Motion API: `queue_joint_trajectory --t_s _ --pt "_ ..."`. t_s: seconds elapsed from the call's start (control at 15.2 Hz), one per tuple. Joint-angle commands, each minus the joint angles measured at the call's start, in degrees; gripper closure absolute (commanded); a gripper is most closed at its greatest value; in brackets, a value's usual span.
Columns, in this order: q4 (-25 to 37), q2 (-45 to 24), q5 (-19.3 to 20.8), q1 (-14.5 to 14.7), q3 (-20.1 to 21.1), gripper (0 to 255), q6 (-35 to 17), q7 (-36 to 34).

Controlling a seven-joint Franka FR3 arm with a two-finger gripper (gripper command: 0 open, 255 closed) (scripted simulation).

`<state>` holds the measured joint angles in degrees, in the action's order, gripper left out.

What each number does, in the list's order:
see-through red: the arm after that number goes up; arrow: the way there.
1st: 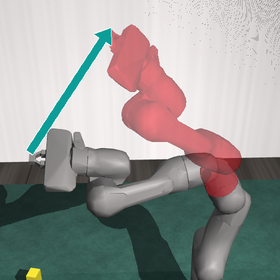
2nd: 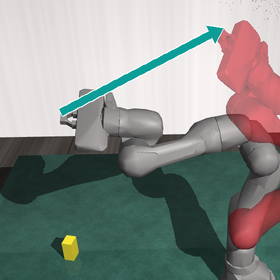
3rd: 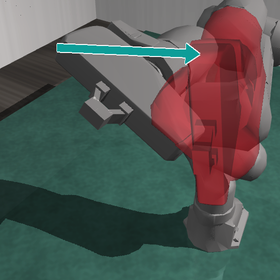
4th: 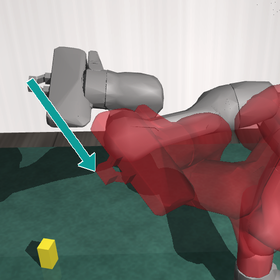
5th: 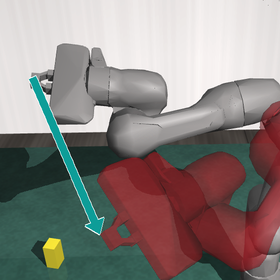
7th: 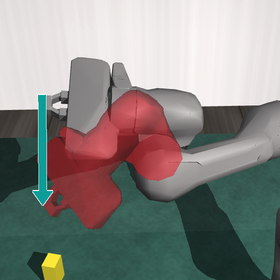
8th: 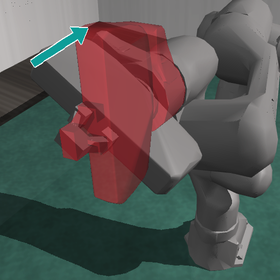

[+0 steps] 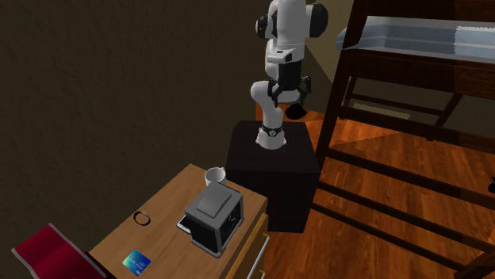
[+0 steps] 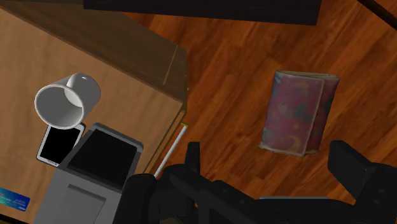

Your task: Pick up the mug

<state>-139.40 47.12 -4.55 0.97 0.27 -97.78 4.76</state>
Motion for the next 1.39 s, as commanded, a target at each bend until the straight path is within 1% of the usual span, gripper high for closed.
queue_joint_trajectory --t_s 0.0,0.33,0.66,0.99,1.32 --pt "0.0 0.0 0.0 0.0 0.0 0 0.0 0.0" --pt "-3.4 -3.8 2.9 -2.1 -4.6 0 -5.8 4.9" --pt "-5.1 -9.6 5.6 -4.2 -9.2 0 -12.0 9.8" --pt "-5.1 -17.1 7.4 -5.9 -13.9 0 -18.4 14.7" --pt "-3.4 -26.0 7.9 -7.0 -18.5 0 -24.5 20.0"
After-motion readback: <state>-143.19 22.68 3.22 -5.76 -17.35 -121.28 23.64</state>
